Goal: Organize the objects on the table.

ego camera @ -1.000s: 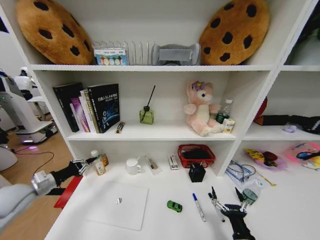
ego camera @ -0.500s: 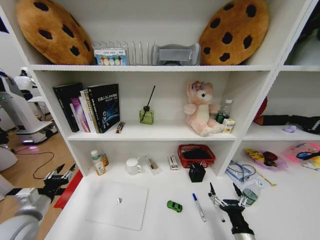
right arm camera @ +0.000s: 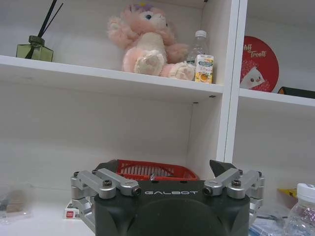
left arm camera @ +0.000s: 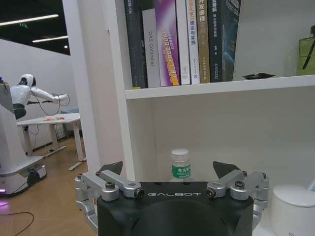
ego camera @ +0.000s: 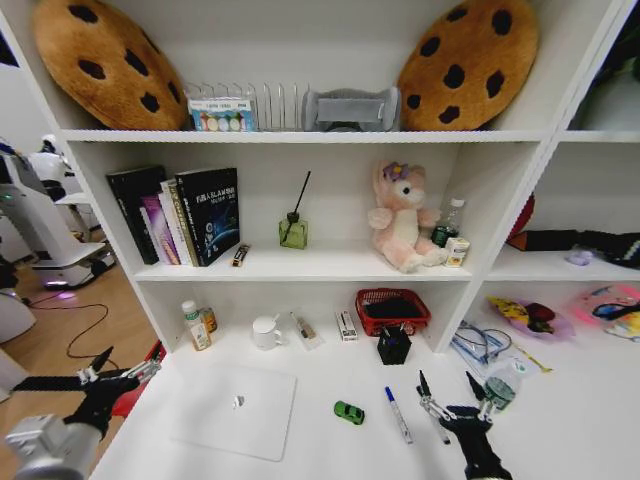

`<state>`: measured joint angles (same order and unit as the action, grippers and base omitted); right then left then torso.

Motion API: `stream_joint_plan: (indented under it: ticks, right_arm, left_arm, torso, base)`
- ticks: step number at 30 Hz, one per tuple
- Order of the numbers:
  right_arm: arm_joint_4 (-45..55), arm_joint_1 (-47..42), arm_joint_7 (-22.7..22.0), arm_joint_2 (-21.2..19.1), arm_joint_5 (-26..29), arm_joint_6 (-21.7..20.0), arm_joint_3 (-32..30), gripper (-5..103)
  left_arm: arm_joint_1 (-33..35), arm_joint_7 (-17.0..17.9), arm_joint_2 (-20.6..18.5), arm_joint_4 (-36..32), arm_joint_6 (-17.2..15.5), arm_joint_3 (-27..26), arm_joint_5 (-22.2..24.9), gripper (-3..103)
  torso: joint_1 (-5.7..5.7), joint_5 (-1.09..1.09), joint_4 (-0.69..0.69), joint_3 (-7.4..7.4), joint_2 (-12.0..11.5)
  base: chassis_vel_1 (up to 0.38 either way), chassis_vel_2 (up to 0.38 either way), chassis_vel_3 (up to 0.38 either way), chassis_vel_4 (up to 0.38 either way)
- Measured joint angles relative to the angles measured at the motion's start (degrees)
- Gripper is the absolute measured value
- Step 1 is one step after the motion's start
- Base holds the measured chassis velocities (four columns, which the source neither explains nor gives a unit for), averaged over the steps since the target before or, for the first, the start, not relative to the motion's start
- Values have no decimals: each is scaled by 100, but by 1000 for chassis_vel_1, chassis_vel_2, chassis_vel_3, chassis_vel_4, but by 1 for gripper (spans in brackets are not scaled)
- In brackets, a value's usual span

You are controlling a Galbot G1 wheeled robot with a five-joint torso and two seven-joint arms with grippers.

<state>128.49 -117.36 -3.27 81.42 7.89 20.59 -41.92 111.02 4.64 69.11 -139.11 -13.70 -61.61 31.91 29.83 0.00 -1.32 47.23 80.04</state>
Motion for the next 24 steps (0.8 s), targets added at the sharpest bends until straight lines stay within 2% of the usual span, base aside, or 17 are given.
stream_joint_plan:
  ticks: [5,24]
  right_arm:
    - [41,-187,27,81,-10,145,-32,100]
    - [-118,-490,70,268,40,801,-60,100]
  left_arm:
    - [61,-32,66,-177,-58,-63,-60,100]
    - [59,-30,36,-176,-64,-70,-48,100]
  torso:
    - [0,1,0,0,0]
    - [0,0,0,0,0]
  base:
    - [0,0,0,0]
    - [0,0,0,0]
